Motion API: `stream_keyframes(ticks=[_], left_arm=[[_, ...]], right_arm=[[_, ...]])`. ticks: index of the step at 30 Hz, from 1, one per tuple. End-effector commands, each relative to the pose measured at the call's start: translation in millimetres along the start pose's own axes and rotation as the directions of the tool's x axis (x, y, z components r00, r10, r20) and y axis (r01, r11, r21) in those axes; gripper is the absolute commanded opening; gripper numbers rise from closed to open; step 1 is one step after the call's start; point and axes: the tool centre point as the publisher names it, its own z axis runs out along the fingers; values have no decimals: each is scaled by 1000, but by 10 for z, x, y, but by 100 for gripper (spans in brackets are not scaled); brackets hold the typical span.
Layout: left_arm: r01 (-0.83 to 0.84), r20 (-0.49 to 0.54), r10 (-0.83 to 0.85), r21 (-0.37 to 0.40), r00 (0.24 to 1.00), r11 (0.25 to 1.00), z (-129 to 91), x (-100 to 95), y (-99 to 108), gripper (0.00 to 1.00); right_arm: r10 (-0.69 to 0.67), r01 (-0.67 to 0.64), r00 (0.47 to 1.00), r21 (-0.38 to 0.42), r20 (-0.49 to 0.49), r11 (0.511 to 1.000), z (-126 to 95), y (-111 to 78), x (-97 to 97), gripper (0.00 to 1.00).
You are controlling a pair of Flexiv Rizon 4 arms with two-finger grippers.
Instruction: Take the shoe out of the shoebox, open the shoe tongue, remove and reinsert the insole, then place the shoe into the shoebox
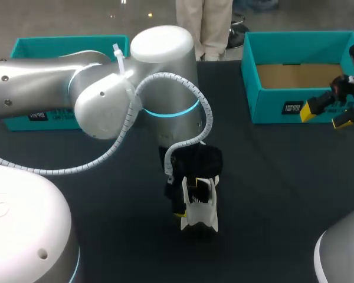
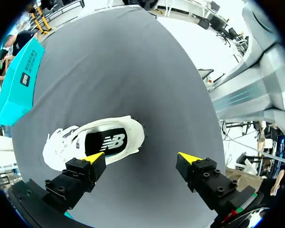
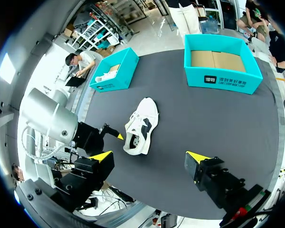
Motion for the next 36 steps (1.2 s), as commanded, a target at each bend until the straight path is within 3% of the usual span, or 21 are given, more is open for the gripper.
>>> stream_keyframes(ticks=[1,8,19,28,36], left_arm=[[243,15,-244,36,970,969,7,22,44,100],[243,15,-244,36,970,969,7,22,44,100],[210,-10,-210,-40,978,977,189,-108,-297,100],[248,-8,-250,-101,968,963,475,-227,-499,100],[267,-18,-273,-158,962,951,682,-241,-488,100]], right_arm=[[2,-2,1000,7,1,1000,10,34,1,100],[2,-2,1000,7,1,1000,10,34,1,100],[2,-2,1000,7,1,1000,10,34,1,100],[2,-2,1000,7,1,1000,10,34,1,100],[2,-2,1000,7,1,1000,10,34,1,100]])
